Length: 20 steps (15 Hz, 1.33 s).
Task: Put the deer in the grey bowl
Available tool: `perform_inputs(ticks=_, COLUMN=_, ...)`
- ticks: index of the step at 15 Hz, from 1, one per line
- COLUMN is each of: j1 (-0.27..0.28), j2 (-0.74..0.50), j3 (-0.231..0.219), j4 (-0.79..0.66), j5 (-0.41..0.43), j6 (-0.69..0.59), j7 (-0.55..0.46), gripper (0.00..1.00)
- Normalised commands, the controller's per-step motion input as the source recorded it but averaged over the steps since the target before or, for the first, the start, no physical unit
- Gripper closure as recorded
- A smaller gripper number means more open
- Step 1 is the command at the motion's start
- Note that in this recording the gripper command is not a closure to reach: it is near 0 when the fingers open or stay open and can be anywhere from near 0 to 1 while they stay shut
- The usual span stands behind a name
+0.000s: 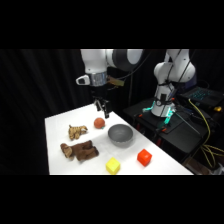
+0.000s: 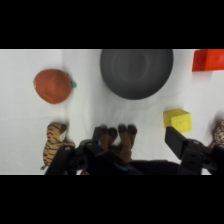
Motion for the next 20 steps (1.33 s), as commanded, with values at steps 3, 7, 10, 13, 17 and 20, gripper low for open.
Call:
perform_inputs(ticks=3, j1=-0.021, j2=0.14, j3=0.008, j4=0.17, j5=-0.022, j6=0.02, j7=0.09, gripper=0.00)
perform_inputs(ticks=7, j1=-0.017, j2=0.53, j3=-0.005, j4=0.72, j5=-0.020, j6=-0.04, j7=0.15, gripper=0.00)
perform_inputs(ticks=10, j1=0.027, j2=0.69, j3=-0.012, j4=0.90, j5=-0.109, j6=0.03, j7=0.15, gripper=0.00)
perform_inputs(ticks=13, j1=0.051, j2=0.69, j3=-0.050, j4=0.79, j5=-0.122, j6=0.11, j7=0.18, gripper=0.00)
perform_inputs(ticks=17, j1=0.051, j2=0.64, j3=-0.045, j4=0.60, j5=0.005, j6=0.08, j7=0.18, gripper=0.00)
perform_inputs(ticks=20, j1=0.034, j2=0.51, j3=-0.026, j4=0.46, j5=0.107, j6=0.02, j7=0.14, gripper=0.00)
